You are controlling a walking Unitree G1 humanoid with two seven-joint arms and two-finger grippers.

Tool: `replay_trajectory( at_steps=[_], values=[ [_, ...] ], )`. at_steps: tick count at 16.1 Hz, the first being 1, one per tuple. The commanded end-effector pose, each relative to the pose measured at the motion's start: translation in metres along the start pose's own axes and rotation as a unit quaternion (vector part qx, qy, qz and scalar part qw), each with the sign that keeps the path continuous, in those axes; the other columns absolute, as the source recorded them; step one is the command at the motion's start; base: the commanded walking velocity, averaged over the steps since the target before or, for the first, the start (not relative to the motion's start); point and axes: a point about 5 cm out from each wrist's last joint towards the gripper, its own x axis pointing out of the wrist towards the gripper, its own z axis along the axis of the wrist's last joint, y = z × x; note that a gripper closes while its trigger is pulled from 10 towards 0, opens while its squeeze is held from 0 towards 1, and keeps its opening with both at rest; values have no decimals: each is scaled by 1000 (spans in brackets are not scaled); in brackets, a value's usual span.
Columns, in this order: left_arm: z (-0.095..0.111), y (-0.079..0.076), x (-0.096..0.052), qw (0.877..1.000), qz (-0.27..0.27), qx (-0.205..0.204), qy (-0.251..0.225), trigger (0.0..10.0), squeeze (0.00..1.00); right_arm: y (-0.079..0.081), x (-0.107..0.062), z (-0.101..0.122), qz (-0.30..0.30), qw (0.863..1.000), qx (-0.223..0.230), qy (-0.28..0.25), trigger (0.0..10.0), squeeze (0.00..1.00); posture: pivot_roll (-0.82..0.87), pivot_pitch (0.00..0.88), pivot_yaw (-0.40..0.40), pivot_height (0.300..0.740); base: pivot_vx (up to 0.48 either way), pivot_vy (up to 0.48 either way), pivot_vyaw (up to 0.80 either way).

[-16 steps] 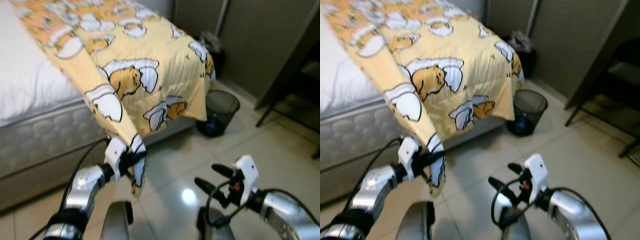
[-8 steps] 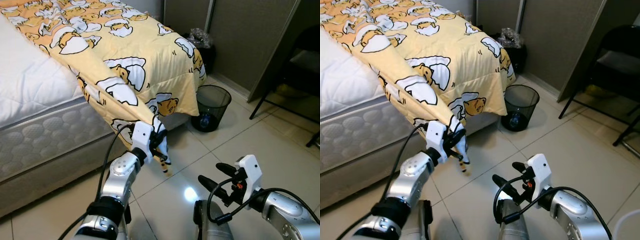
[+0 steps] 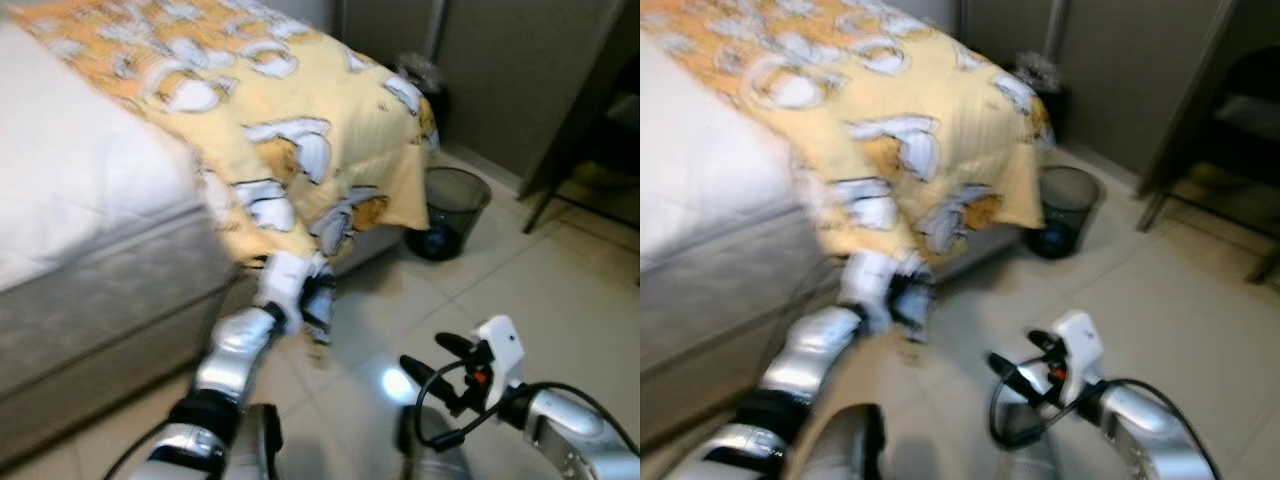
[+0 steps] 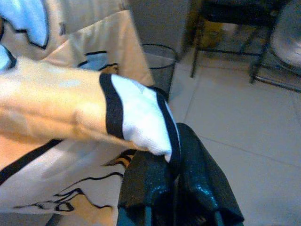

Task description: Clean up the room

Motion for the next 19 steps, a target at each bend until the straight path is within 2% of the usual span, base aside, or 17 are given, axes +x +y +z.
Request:
replay_trajectory(
  at_steps=[1,5,8,12,14,16,17,19],
  values=[
    [0,12,-5,1000,12,10,5,10000,0,3,2,1,4,1000,-4,-5,10000,0,-151,0,36,587,0,469,0],
    [-7,14,-10,1000,7,3,16,10000,0,2,2,-2,7,1000,-6,2,10000,0,-153,0,36,587,0,469,0],
    [-14,7,-12,1000,-14,-8,22,10000,0,2,0,-6,6,1000,-6,6,10000,0,-160,0,39,587,0,465,0],
    [-20,7,-18,999,-25,10,24,10000,0,4,-2,-8,6,1000,-4,7,10000,0,-165,0,45,587,0,326,0],
    [-31,15,-28,999,-13,17,42,10000,0,6,-3,-10,6,1000,-3,8,10000,0,-164,0,46,587,0,0,0],
    [-48,21,-42,998,13,-9,60,10000,0,7,-4,-11,7,1000,-2,9,10000,0,-163,0,44,587,0,0,0],
    [-63,23,-55,996,31,-24,76,10000,0,8,-5,-12,8,1000,-1,11,10000,0,-162,0,41,587,0,0,0],
    [-81,16,-69,995,30,-29,94,10000,0,8,-7,-13,10,1000,-1,13,10000,0,-162,0,34,587,0,0,0]
  ],
)
